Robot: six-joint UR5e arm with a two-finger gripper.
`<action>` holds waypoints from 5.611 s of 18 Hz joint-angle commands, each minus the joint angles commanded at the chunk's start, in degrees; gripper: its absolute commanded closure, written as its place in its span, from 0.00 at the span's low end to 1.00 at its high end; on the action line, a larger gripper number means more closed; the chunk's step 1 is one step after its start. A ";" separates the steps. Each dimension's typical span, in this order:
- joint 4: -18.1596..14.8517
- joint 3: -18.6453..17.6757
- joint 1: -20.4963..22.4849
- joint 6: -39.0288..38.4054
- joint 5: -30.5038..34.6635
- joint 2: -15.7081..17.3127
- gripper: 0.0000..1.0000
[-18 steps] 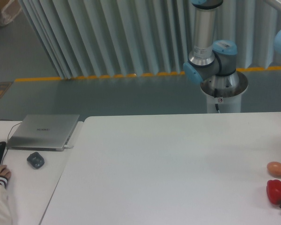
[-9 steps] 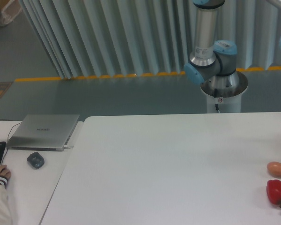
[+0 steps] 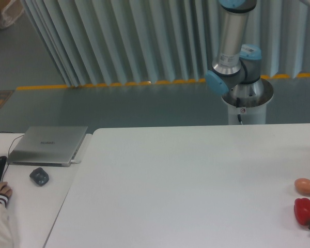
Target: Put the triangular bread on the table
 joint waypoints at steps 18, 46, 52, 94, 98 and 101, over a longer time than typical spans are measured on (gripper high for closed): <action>1.67 -0.70 4.05 -2.11 -10.20 -4.48 0.06; -10.19 3.79 -14.13 -28.01 -16.09 5.79 1.00; -9.49 2.38 -22.92 -37.78 -15.74 6.32 1.00; -3.16 6.33 -24.79 -8.46 -10.19 3.16 0.00; -4.92 6.42 -20.22 3.15 -10.46 3.16 0.00; -5.10 6.42 -19.51 4.22 -10.46 3.16 0.00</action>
